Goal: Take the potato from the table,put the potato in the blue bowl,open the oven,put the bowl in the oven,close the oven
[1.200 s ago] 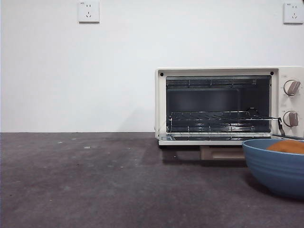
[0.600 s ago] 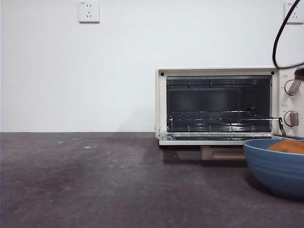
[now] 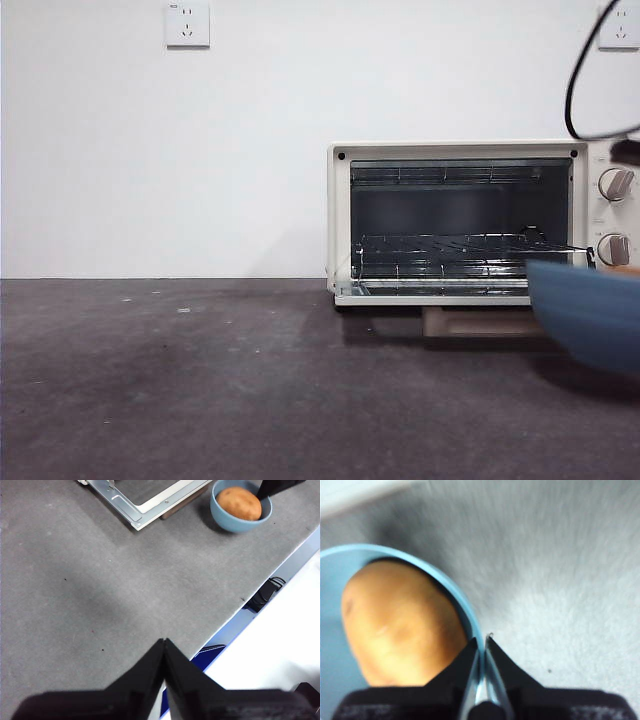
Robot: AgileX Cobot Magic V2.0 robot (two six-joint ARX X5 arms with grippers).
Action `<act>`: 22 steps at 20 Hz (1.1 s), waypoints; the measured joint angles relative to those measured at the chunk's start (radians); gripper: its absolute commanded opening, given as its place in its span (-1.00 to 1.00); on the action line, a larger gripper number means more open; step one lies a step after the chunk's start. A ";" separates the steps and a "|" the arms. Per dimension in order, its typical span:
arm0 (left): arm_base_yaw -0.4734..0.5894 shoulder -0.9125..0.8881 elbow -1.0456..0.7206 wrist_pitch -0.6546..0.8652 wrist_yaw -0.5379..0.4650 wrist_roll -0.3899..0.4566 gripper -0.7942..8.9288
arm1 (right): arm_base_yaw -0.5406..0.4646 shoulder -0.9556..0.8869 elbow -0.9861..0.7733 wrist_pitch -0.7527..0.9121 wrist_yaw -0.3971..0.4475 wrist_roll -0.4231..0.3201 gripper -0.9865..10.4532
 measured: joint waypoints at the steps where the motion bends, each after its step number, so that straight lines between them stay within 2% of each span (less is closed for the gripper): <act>1: 0.000 0.000 0.000 0.002 0.000 0.000 -0.85 | 0.000 0.000 0.031 -0.010 0.000 0.009 -0.85; 7: 0.000 0.010 0.000 0.064 0.000 0.000 -0.85 | 0.000 0.025 0.264 -0.059 -0.001 0.068 -0.85; 14: 0.000 0.056 0.000 0.103 -0.005 0.001 -0.85 | 0.019 0.286 0.597 -0.180 -0.001 0.114 -0.85; 22: 0.000 0.097 0.000 0.127 -0.007 0.002 -0.85 | 0.050 0.568 0.894 -0.243 0.000 0.227 -0.85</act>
